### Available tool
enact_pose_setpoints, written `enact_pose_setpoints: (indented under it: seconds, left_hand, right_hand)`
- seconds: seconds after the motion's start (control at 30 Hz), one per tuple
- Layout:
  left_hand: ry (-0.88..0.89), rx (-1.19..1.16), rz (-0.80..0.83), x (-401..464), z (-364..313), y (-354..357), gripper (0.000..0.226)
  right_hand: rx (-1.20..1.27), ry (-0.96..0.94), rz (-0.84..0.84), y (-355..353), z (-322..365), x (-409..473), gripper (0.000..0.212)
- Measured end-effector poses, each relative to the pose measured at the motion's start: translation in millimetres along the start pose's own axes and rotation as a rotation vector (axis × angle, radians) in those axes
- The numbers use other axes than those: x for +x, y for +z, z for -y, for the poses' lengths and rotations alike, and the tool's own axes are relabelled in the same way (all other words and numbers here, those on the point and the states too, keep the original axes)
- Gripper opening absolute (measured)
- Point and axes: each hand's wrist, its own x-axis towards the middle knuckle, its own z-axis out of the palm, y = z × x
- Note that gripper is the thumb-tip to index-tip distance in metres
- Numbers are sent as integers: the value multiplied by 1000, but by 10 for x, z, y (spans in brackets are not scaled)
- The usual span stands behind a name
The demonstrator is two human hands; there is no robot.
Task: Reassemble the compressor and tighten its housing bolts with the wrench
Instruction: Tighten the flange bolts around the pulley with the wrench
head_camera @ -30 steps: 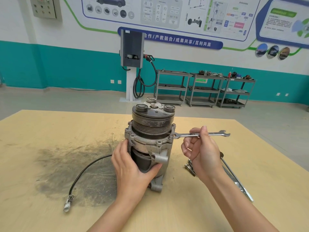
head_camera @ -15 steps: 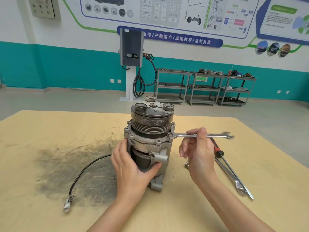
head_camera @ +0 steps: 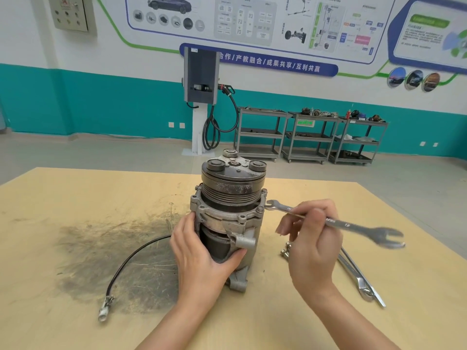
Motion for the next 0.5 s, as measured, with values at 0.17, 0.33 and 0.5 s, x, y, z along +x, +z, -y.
enact_pose_setpoints:
  seconds: [0.17, 0.33, 0.5]
  left_hand:
    - [9, -8, 5, 2, 11, 0, 118]
    - [3, -2, 1, 3, 18, 12, 119]
    - [-10, -12, 8, 2, 13, 9, 118]
  right_hand:
    - [85, 362, -4, -67, -80, 91, 41]
    - [287, 656, 61, -123, -196, 175, 41]
    - [394, 865, 132, -138, -263, 259, 38]
